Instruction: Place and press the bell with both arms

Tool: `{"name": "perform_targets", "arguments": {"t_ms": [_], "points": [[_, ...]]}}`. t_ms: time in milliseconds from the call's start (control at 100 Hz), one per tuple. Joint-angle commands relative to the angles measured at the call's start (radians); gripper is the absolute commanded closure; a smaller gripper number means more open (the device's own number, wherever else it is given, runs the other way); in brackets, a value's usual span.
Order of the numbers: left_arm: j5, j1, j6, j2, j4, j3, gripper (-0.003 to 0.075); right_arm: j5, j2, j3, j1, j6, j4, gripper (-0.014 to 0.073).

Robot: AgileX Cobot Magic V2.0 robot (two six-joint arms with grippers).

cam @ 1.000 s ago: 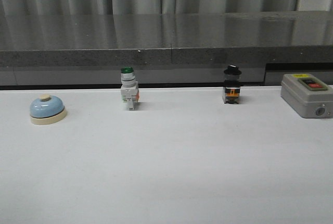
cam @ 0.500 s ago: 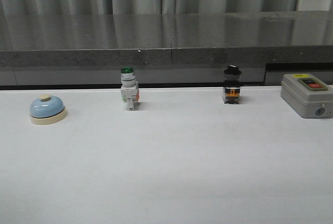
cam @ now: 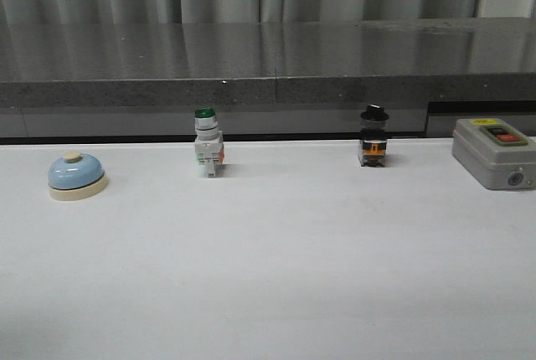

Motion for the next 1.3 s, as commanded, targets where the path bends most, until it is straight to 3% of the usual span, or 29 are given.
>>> {"name": "perform_targets", "arguments": {"t_ms": [0,350,670,1290], "points": [[-0.062,-0.026,0.011,0.039,-0.017,-0.074,0.0069,-0.086,-0.014,-0.014,-0.008,-0.007,-0.010,0.0654],[-0.062,-0.117,0.041,0.368,-0.006,-0.311,0.0069,-0.086,-0.014,-0.014,-0.008,-0.007,-0.010,0.0654],[-0.062,-0.121,0.041,0.659,0.058,-0.481,0.0069,-0.086,-0.014,-0.014,-0.008,-0.007,-0.010,0.0654],[-0.074,-0.121,0.041,0.957,0.059,-0.604,0.0069,-0.086,-0.014,-0.014,-0.008,-0.007,-0.010,0.0654]]}}
